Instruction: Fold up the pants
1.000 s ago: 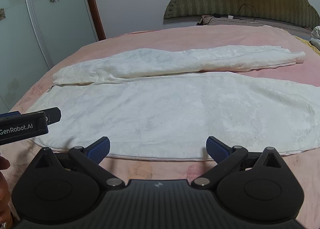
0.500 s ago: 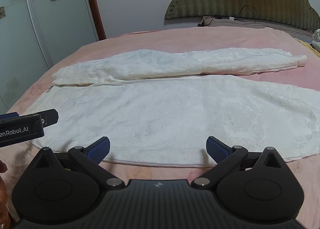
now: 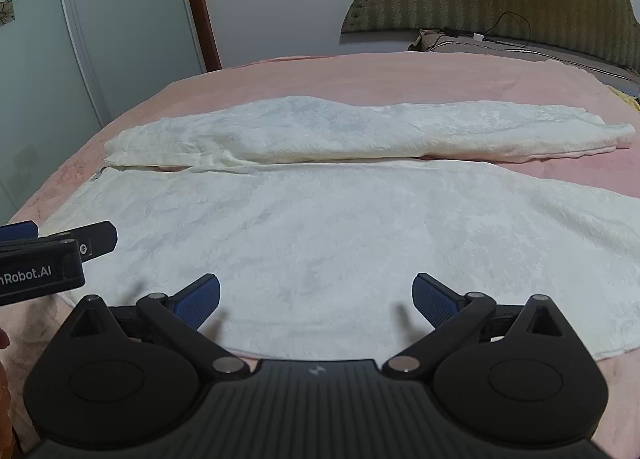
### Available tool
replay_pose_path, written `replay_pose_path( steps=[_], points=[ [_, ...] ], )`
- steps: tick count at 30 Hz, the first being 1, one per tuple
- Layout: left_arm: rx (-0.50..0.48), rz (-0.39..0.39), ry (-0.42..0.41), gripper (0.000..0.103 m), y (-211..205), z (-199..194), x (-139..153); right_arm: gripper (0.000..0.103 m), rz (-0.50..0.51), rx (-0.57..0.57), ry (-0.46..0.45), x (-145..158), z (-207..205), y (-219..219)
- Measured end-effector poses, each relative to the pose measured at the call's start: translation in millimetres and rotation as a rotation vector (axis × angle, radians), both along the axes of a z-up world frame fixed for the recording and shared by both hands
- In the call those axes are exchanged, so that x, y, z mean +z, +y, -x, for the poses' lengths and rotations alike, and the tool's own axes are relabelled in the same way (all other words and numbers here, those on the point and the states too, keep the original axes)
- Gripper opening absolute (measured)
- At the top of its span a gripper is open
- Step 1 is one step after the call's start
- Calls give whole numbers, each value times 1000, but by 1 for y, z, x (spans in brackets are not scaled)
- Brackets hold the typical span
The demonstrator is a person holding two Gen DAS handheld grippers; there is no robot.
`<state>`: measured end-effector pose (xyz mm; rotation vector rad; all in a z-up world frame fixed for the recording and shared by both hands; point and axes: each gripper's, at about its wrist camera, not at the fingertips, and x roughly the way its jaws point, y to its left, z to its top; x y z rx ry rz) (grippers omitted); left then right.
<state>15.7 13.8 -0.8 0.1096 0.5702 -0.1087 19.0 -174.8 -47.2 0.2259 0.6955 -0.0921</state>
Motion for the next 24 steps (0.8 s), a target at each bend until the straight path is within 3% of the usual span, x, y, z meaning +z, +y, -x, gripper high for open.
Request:
replay_pose_path(
  steps=[10,14,20,22,24],
  points=[
    [39,-26,-30,102,12,-31,-1,103,22,53,12,-2,-35,4],
    [108,-69,-52,102,24,-50,-4,103,112,227,-112,13,-60,16],
    [181,-95,-45,102,45,-74,-11,103,345,413,-210,34,-146,31],
    [191,-115,-46,102,51,-80,-12,103,318,434,-189,36,-188,23],
    [200,-134,-50,102,55,-86,-13,103,222,466,-169,36,-230,8]
  ],
)
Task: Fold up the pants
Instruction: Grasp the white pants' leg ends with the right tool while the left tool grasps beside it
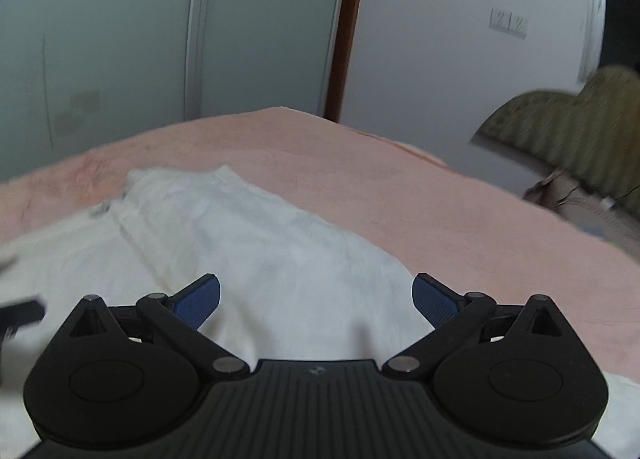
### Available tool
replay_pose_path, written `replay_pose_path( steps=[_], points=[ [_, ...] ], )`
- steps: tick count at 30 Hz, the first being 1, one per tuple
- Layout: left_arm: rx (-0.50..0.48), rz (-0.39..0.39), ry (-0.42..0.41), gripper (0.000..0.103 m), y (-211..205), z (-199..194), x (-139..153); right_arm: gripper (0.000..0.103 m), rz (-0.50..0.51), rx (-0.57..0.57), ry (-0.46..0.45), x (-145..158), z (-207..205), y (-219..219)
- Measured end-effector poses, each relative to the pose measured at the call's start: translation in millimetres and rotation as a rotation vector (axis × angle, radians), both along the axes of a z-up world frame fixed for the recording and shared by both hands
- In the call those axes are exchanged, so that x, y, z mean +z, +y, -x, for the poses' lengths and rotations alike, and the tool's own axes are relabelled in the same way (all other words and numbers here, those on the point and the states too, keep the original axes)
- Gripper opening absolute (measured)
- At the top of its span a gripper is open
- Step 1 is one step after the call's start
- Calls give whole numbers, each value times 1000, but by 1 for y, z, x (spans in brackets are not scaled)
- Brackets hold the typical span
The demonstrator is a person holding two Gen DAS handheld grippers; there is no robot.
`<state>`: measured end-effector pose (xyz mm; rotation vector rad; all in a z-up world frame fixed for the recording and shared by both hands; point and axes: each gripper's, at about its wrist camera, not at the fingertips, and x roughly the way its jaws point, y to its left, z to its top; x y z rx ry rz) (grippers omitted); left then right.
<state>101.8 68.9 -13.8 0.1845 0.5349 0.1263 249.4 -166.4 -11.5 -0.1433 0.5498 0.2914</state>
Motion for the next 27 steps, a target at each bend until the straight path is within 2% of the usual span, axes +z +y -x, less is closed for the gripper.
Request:
replay_pose_path(
  steps=[4,6,7,10,12,14,15,18,21,25,27],
  points=[
    [-6,-27,9,102,3,-11,-1,102,-77,23,97,-16,-74,-23],
    [-12,-29,11,102,5,-16,-2,91,-80,31,144,-26,-103,-28],
    [-16,-30,18,102,5,-18,-4,81,-85,31,175,-33,-118,-31],
    [-28,-25,43,102,4,-27,-7,75,-157,26,315,-53,-154,-43],
    [-34,-8,53,102,6,-33,-7,69,-217,35,337,-60,-163,-52],
    [-32,22,53,102,9,-39,-6,26,-268,50,338,-58,-163,-59],
    [-29,39,54,102,12,-41,-5,21,-285,73,333,-56,-159,-61],
    [-10,90,64,102,19,-48,-1,16,-113,115,211,-44,-133,-42],
    [-14,202,64,102,34,-47,10,14,62,165,17,-21,-76,-12],
    [-36,475,47,102,66,-36,25,14,295,293,-202,-3,20,24],
    [-53,634,28,102,83,-28,26,14,367,354,-267,-1,68,36]
  ],
)
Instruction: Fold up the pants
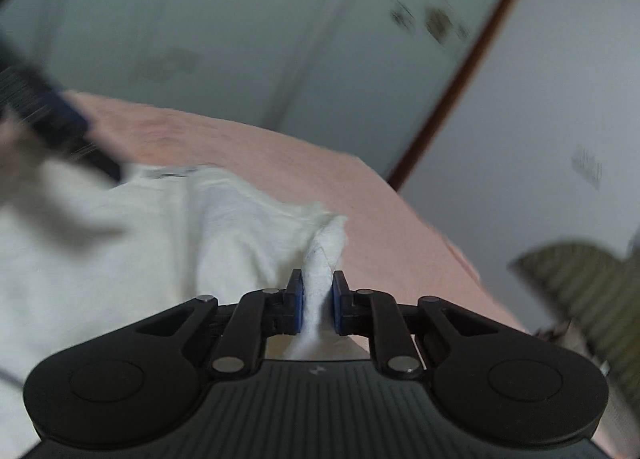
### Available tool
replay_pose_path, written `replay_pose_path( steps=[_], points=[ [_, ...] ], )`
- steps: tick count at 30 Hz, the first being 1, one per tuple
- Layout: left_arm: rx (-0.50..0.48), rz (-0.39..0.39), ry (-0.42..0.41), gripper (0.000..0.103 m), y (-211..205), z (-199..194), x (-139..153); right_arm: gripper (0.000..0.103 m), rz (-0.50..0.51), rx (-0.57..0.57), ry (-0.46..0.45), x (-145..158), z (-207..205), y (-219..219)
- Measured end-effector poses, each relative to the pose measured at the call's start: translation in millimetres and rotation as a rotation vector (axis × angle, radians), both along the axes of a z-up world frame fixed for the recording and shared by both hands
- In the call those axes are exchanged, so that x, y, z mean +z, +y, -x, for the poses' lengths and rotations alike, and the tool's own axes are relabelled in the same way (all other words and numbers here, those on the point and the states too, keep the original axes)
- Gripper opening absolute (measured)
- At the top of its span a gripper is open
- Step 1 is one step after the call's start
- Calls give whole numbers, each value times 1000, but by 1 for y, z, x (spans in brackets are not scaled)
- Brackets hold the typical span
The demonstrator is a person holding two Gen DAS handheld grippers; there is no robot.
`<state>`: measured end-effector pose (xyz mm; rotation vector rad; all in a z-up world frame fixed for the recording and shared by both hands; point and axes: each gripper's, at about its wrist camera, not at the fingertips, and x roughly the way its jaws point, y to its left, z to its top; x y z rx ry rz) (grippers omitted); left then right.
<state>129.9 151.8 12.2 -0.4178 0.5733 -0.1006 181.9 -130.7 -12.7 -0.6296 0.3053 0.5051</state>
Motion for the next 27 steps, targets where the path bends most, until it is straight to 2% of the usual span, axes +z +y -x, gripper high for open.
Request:
replay_pose_path(
  steps=[2,5,8,10,11,13,15,16,17,18,19,20,21,23,25,27],
  points=[
    [-14,134,-24,102,13,11,0,14,52,65,-47,-2,46,9],
    [-39,228,-54,102,20,24,1,14,92,152,-44,-15,100,18],
    [-100,242,-53,102,17,29,3,14,128,191,-24,-34,130,22],
    [-109,214,15,102,12,23,-1,14,108,198,-5,-41,139,22],
    [-99,197,56,102,10,19,-3,14,86,211,4,-44,145,22],
    [-72,211,114,102,10,9,-10,14,82,218,-3,-47,149,21],
    [-35,226,136,99,14,6,-15,14,104,232,-13,-50,154,24],
    [-7,205,139,97,14,6,-15,14,109,231,-7,-53,156,23],
    [27,174,149,89,14,7,-15,14,110,229,-1,-54,155,23],
    [58,156,166,74,14,8,-17,14,112,229,3,-55,156,22],
    [70,156,175,63,16,9,-21,15,115,229,7,-55,156,21],
    [77,164,183,41,21,10,-25,16,122,227,9,-57,162,19],
    [89,165,189,26,24,12,-30,17,134,224,0,-56,163,19],
    [95,163,187,11,32,15,-35,20,180,235,-7,-52,164,19],
    [73,160,181,8,37,16,-40,20,203,255,16,-40,161,11],
    [67,124,165,6,35,20,-40,20,185,271,92,-22,150,-1]
  ],
)
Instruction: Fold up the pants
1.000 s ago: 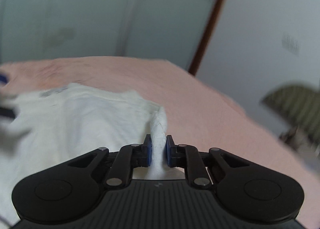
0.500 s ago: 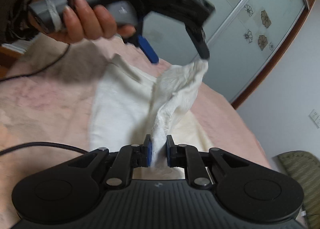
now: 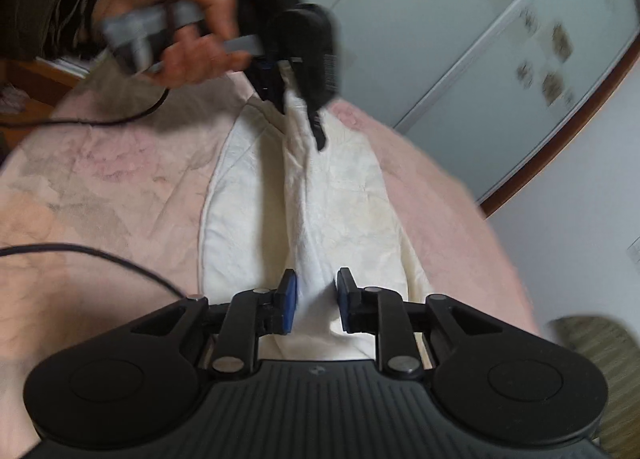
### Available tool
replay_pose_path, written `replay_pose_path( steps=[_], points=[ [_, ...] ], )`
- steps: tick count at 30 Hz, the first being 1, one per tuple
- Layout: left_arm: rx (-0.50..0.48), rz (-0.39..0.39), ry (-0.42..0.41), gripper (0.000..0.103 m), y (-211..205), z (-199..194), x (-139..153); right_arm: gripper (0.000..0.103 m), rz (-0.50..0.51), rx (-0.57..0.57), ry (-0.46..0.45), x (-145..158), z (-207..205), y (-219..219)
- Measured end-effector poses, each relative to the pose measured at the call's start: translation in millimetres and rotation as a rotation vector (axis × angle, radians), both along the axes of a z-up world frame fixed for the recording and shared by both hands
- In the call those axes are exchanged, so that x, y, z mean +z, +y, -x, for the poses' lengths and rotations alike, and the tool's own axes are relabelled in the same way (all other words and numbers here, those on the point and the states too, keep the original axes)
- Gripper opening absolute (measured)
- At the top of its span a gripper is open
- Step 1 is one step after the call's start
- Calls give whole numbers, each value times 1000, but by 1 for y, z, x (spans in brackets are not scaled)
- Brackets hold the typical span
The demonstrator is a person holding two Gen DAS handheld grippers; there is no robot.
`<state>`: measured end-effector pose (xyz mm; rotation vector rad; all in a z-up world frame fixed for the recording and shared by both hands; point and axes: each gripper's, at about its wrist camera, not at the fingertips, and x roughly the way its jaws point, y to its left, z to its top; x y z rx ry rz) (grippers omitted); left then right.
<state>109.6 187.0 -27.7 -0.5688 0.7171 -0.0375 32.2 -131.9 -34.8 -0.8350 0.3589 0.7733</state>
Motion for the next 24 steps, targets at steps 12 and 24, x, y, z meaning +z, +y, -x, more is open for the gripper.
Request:
replay_pose_path(
  steps=[12,24],
  points=[
    [-54,-214,-55,6,-20,10,-7,21,256,-25,160,23,-58,-36],
    [-71,-194,-117,8,-12,15,2,4,227,-97,237,7,-46,-51]
  ],
)
